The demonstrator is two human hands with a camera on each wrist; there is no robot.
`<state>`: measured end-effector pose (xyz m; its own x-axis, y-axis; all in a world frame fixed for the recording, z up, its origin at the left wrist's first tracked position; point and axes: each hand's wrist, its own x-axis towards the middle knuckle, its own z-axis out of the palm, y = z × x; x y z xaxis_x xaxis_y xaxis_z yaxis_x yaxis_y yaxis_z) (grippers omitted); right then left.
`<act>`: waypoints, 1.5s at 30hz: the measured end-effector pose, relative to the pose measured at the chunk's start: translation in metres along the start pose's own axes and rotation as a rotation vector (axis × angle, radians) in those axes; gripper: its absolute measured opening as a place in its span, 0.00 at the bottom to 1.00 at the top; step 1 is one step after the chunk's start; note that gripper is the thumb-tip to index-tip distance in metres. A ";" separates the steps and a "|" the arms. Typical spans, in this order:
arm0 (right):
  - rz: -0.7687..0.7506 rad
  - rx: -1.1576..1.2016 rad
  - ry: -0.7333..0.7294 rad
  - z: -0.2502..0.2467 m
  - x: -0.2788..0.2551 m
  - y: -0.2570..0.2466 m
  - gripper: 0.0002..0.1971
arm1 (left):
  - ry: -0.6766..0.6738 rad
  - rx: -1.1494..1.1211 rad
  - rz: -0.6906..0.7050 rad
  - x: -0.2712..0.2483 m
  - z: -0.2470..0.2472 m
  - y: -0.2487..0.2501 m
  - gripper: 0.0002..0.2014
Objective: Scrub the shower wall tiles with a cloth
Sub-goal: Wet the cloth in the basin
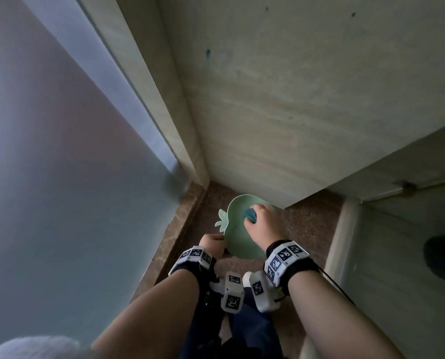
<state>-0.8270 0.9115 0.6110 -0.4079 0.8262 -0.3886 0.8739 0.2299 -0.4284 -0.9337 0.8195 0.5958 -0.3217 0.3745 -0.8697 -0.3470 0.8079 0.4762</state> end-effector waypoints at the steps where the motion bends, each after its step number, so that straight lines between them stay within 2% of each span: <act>1: 0.017 0.023 0.019 0.006 0.004 -0.002 0.13 | -0.010 -0.001 -0.012 0.013 -0.007 0.000 0.14; 6: 0.095 0.142 0.144 0.033 0.028 0.005 0.13 | 0.001 -0.002 -0.094 0.090 -0.031 -0.005 0.11; 10: 0.116 0.141 0.138 0.071 0.052 0.035 0.12 | 0.032 -0.002 -0.109 0.149 -0.028 -0.026 0.19; 20: 0.237 0.401 0.123 0.223 0.154 0.154 0.15 | 0.102 0.039 -0.107 0.348 0.014 -0.124 0.13; 29: 0.390 0.548 0.136 0.345 0.204 0.236 0.15 | 0.165 0.060 -0.173 0.501 0.050 -0.193 0.11; 34: 0.530 0.640 0.150 0.391 0.224 0.252 0.13 | 0.154 0.199 -0.115 0.543 0.070 -0.203 0.10; 40: 0.631 0.708 0.183 0.407 0.247 0.264 0.14 | 0.146 0.199 -0.130 0.582 0.081 -0.215 0.12; 45: 0.677 0.768 0.244 0.413 0.249 0.268 0.15 | 0.135 0.171 -0.096 0.577 0.083 -0.208 0.12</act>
<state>-0.8038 0.9667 0.0619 0.2421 0.7611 -0.6018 0.4625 -0.6358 -0.6180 -0.9736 0.9052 -0.0158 -0.4129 0.2376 -0.8792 -0.2310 0.9065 0.3535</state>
